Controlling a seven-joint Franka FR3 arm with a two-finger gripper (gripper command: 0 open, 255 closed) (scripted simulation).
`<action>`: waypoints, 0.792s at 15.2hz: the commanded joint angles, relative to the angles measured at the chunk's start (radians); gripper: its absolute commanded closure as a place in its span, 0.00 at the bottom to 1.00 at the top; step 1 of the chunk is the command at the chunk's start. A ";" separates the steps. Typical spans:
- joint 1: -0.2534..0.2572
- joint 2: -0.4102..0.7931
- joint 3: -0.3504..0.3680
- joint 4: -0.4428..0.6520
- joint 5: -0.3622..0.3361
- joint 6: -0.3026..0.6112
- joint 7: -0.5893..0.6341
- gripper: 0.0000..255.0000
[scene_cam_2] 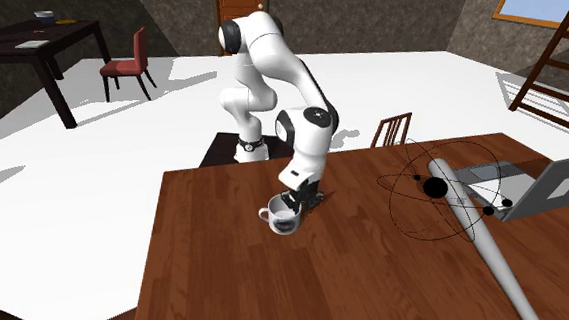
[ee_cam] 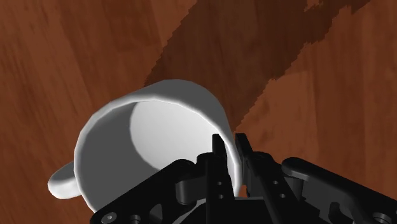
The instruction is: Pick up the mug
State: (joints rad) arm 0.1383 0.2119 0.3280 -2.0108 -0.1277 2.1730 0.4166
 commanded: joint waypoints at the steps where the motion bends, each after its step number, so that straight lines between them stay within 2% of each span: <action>1: -0.002 -0.013 0.002 0.010 0.006 -0.022 -0.005 1.00; 12: -0.007 -0.075 0.007 0.086 0.037 -0.156 -0.029 1.00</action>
State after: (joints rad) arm 0.1324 0.1424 0.3353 -1.9309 -0.0936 2.0291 0.3897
